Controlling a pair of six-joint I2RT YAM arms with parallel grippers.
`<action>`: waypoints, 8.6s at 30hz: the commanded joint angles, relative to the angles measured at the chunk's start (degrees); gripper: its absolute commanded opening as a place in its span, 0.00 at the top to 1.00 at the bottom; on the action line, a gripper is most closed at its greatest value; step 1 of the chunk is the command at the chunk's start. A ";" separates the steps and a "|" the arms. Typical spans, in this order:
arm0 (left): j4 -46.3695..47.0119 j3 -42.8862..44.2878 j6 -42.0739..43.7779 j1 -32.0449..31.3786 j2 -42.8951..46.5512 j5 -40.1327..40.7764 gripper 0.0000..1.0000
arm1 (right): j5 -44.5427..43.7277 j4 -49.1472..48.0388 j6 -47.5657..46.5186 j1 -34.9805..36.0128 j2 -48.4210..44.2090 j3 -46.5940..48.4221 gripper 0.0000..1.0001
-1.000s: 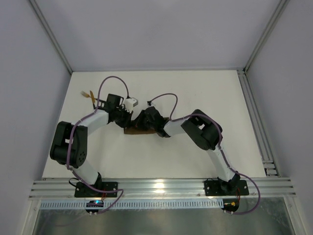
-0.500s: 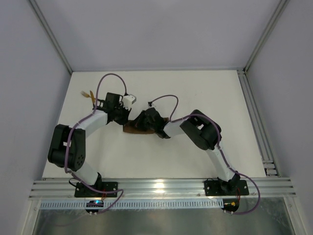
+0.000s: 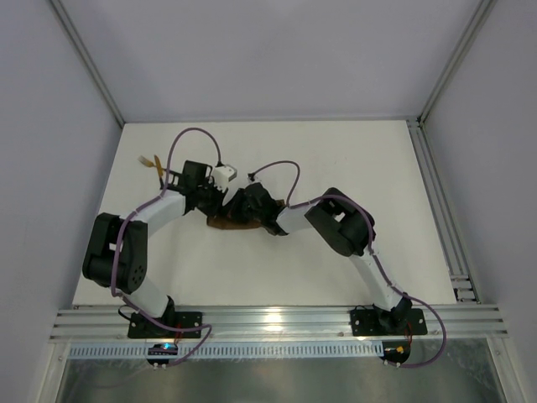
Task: Fold the napkin into a case and place the utensils inside
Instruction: Smooth out the smaller rectangle-folded napkin at the center of the board, then pick up the smaller rectangle-folded napkin from the center of the board.
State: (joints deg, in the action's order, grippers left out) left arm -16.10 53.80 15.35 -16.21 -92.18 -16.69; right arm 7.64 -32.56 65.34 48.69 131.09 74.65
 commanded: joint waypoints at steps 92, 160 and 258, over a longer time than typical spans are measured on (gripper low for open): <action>3.09 -2.39 6.18 -1.90 -6.52 7.90 0.94 | -2.72 -1.98 9.02 -2.45 -0.74 -1.44 0.97; 1.07 -2.12 5.47 -0.67 -7.84 10.36 1.00 | 0.01 26.04 -27.46 -19.68 -22.55 -13.84 0.97; 9.51 -1.77 26.05 -26.24 -13.63 33.30 0.68 | 3.52 8.65 -17.61 -16.61 -15.16 -16.03 0.97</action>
State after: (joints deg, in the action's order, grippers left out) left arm -4.14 53.52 41.41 -42.41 -102.17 18.35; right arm 9.52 -25.41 49.47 31.90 114.80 57.04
